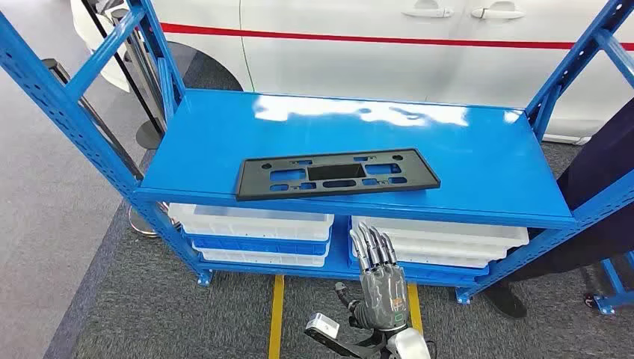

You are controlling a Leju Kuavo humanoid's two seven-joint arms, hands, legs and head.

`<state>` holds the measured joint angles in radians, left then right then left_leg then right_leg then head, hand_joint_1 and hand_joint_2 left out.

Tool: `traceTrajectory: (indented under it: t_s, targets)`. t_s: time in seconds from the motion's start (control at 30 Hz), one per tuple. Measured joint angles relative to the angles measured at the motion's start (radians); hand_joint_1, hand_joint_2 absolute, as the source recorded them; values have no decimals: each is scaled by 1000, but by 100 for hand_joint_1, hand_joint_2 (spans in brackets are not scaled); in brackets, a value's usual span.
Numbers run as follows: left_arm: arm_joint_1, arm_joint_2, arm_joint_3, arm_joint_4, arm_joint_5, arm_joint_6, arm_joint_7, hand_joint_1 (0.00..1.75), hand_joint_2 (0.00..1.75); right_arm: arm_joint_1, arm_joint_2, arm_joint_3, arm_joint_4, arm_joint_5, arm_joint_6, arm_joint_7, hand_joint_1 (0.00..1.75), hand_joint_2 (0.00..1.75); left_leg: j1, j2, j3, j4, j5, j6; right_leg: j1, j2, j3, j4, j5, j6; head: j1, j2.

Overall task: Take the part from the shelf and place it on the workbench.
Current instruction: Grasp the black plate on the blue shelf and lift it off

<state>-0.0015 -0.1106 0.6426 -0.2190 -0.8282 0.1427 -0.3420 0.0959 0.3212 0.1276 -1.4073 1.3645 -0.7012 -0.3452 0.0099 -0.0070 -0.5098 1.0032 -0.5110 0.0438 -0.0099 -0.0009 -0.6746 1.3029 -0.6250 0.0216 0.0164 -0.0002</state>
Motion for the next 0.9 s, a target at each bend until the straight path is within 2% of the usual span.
traceTrajectory:
  t_s: [0.07, 0.1, 0.13, 0.2, 0.23, 0.27, 0.3, 0.37, 0.4, 0.43, 0.47, 0.5, 0.53, 0.57, 0.6, 0.63, 0.67, 0.73, 0.77, 0.8, 0.87, 0.9]
  targets:
    - [1, 0, 3, 0, -1, 0, 1, 0, 0, -1, 0, 4, 0, -1, 0, -2, 0, 175, 0, -2, 13, 0, -10, -1, 0, 0, -25, 8, 6, 0, 0, 0]
    - [2, 0, 6, 0, -2, 0, 2, 0, 0, -2, 0, 8, 0, -3, 0, -3, 0, 175, -1, -4, 28, 0, -22, -2, 0, 0, -41, -1, 20, -2, 0, 0]
    - [4, 0, 8, 0, -3, 0, 2, 0, 0, -4, 0, 11, 0, -3, 0, -4, 0, 175, -1, -5, 45, 0, -34, -3, 1, 0, -40, -44, 51, -6, 0, 0]
    - [6, -4, 11, 1, -6, 0, 4, 0, 0, -6, -1, 17, 0, -3, 0, -3, 0, 175, -2, -5, 74, 1, -60, -8, 8, 1, -22, -161, 151, -20, 0, 0]
    - [5, -6, 11, 2, -8, 0, 4, 0, 0, -7, -2, 20, 0, -2, 0, -1, 0, 175, -3, -5, 82, -1, -72, -12, 12, 1, -15, -204, 187, -26, -1, 0]
    - [4, -9, 12, 3, -10, 0, 4, 0, 0, -8, -2, 23, -1, -2, 0, 1, 0, 175, -2, -5, 91, -5, -79, -18, 16, 1, -12, -229, 210, -33, -1, 0]
    - [2, -10, 12, 4, -12, 0, 5, 0, 0, -9, -3, 27, -3, -1, 0, 2, 0, 175, -2, -5, 100, -9, -80, -26, 19, 1, -8, -237, 209, -38, -1, 0]
    - [0, -10, 12, 5, -16, 0, 6, 0, 0, -12, -2, 36, -6, -1, -1, 5, 0, 175, -1, -2, 107, 1, -68, -38, 15, 3, 19, -257, 201, -48, -1, 0]
    - [-2, -10, 12, 5, -18, 0, 6, 0, 0, -14, -2, 39, -7, -2, -2, 6, 0, 175, -2, -1, 91, 38, -55, -43, 13, 3, 37, -268, 195, -53, -1, 0]
    - [-5, -10, 12, 5, -20, 0, 7, 0, 0, -15, -2, 42, -8, -3, -2, 8, 0, 175, -1, 0, 57, 96, -48, -47, 9, 2, 57, -279, 190, -57, -2, 0]
    - [-6, -11, 12, 5, -21, 0, 8, 0, 0, -16, -2, 44, -8, -3, -2, 10, 0, 175, 1, 1, 11, 166, -52, -51, 7, 1, 76, -289, 181, -60, -2, 0]
    - [-6, -11, 12, 5, -22, 0, 9, 0, 0, -17, -3, 46, -8, -4, -2, 11, 0, 175, 2, 1, -38, 228, -75, -56, 6, 0, 95, -295, 171, -63, -2, 0]
    - [-5, -12, 13, 5, -23, 0, 10, 0, 0, -17, -3, 47, -8, -5, -2, 12, 0, 175, 4, 1, -81, 269, -113, -60, 5, 1, 113, -299, 159, -63, -2, 0]
    - [-2, -12, 13, 5, -24, 0, 11, 0, 0, -17, -3, 48, -8, -6, -2, 11, 0, 175, 5, 1, -112, 283, -153, -62, 4, 3, 133, -301, 145, -62, -2, 0]
    - [1, -12, 14, 5, -25, 0, 12, 0, 0, -16, -3, 49, -8, -7, -2, 10, 0, 175, 5, 1, -131, 272, -179, -63, 3, 6, 153, -301, 130, -61, -2, 0]
    - [3, -12, 15, 5, -26, 1, 12, 0, 0, -16, -3, 49, -8, -7, -2, 9, 0, 175, 5, 1, -140, 238, -175, -62, 2, 9, 174, -301, 114, -58, -2, 0]
    - [5, -11, 16, 5, -28, 1, 12, 0, 0, -16, -3, 50, -8, -7, -2, 7, 0, 175, 5, 2, -143, 185, -132, -59, 2, 10, 195, -301, 98, -55, -2, 0]
    - [7, -11, 17, 5, -31, 1, 12, 0, 0, -16, -4, 50, -8, -5, -2, 4, 0, 175, 1, 3, -145, 78, 21, -48, 5, 11, 226, -299, 67, -46, -1, 0]
    - [7, -11, 18, 6, -33, 1, 12, 0, 0, -15, -4, 51, -10, -3, -2, 3, 0, 175, -2, 3, -145, 48, 78, -42, 6, 12, 234, -300, 55, -40, -1, 0]
    - [7, -11, 18, 6, -34, 2, 13, 0, 0, -14, -5, 51, -12, -2, -2, 3, 0, 175, -5, 3, -145, 35, 107, -35, 7, 13, 240, -299, 49, -33, -1, 0]
    - [7, -11, 18, 6, -35, 2, 13, 0, 0, -14, -5, 53, -19, 1, -2, 3, 0, 175, -5, 2, -130, 27, 102, -23, 6, 14, 237, -284, 55, -20, -1, 0]
    - [7, -11, 19, 6, -35, 2, 12, 0, 0, -13, -6, 53, -22, 3, -2, 3, 0, 175, -3, 2, -120, 19, 100, -18, 6, 13, 224, -253, 65, -16, -1, 0]
